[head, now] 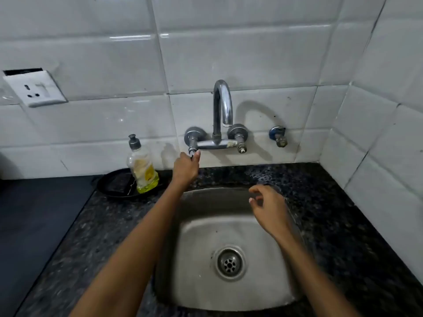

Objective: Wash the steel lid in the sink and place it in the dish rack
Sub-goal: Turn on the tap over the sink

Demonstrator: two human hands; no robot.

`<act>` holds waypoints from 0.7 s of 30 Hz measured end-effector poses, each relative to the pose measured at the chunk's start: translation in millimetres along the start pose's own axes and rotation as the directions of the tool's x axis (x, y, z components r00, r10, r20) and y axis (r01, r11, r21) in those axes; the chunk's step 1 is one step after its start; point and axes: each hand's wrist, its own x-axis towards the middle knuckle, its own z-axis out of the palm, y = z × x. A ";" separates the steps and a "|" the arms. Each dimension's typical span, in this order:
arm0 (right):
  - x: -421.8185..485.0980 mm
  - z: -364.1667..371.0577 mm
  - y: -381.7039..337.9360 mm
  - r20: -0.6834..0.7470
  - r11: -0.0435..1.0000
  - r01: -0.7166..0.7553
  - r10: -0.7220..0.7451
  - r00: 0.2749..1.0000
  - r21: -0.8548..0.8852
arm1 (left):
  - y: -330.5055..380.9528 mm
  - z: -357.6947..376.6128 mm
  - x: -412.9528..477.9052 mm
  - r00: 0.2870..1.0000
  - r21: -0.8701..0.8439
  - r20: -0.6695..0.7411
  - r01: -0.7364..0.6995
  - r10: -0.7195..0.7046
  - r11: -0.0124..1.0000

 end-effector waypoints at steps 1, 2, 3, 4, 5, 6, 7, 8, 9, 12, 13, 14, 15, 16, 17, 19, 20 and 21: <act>4.8 0.9 5.5 -0.009 1.000 -0.022 0.023 1.000 0.021 | 3.2 3.6 7.8 1.000 0.030 0.013 0.019 -0.019 0.999; 8.6 -1.1 6.9 -0.019 0.999 -0.032 0.033 0.999 0.029 | 5.8 7.3 13.7 1.000 0.044 -0.001 0.030 -0.030 0.999; 12.7 -0.5 11.6 -0.020 0.999 -0.031 0.032 0.999 0.019 | 7.9 13.7 21.5 0.999 0.067 -0.022 0.028 -0.026 0.997; 14.9 -0.9 14.0 -0.027 0.999 -0.035 0.035 0.999 0.000 | 10.1 17.7 26.0 0.999 0.087 -0.048 0.029 -0.025 0.996; 17.8 -0.1 18.0 -0.042 0.999 -0.033 0.033 0.999 0.004 | 10.5 21.8 30.4 0.996 0.103 -0.084 0.032 -0.023 0.994; 19.7 0.9 21.0 -0.053 0.999 -0.041 0.041 0.998 0.011 | 10.8 24.6 31.7 0.993 0.088 -0.101 0.063 -0.054 0.994; 22.5 2.0 23.5 -0.064 0.999 -0.043 0.044 0.997 0.017 | 9.3 26.9 36.4 0.990 0.052 -0.119 0.085 -0.078 0.995; 23.4 2.6 23.9 -0.070 0.999 -0.050 0.051 0.996 0.017 | 6.4 28.3 39.4 0.986 -0.011 -0.112 0.124 -0.124 0.992; 25.0 4.2 25.1 -0.067 0.998 -0.056 0.057 0.996 0.022 | 3.8 29.2 44.1 0.980 -0.097 -0.105 0.158 -0.168 0.983; 25.1 5.7 25.0 -0.041 0.997 -0.073 0.075 0.996 0.035 | -3.7 32.1 50.2 0.966 -0.274 -0.067 0.223 -0.249 0.936; 25.0 5.9 25.3 -0.035 0.997 -0.074 0.076 0.997 0.036 | -4.7 32.8 50.9 0.967 -0.296 -0.059 0.221 -0.249 0.929; 24.0 4.7 23.9 -0.029 0.996 -0.080 0.081 0.996 0.032 | -5.1 32.8 50.2 0.968 -0.317 -0.042 0.220 -0.245 0.922; 23.6 3.8 23.5 -0.029 0.997 -0.075 0.076 0.997 0.029 | -4.4 31.3 48.2 0.971 -0.328 -0.027 0.216 -0.238 0.920; 22.6 2.5 22.2 -0.027 0.997 -0.077 0.077 0.997 0.024 | -3.3 29.5 45.2 0.972 -0.328 -0.008 0.217 -0.233 0.919; 22.1 1.9 21.8 -0.026 0.997 -0.069 0.069 0.997 0.019 | -2.6 27.2 41.8 0.973 -0.322 0.016 0.224 -0.231 0.920; 20.1 -1.0 18.2 -0.012 0.998 -0.061 0.061 0.998 0.002 | -2.4 23.0 32.2 0.972 -0.310 0.075 0.236 -0.224 0.921; 17.5 -2.7 14.5 0.007 0.998 -0.058 0.058 0.998 -0.004 | -3.6 20.1 26.4 0.972 -0.299 0.099 0.234 -0.214 0.925; 14.7 -2.6 11.7 0.029 0.999 -0.049 0.049 0.998 -0.007 | -8.8 18.3 20.9 0.970 -0.298 0.115 0.241 -0.216 0.923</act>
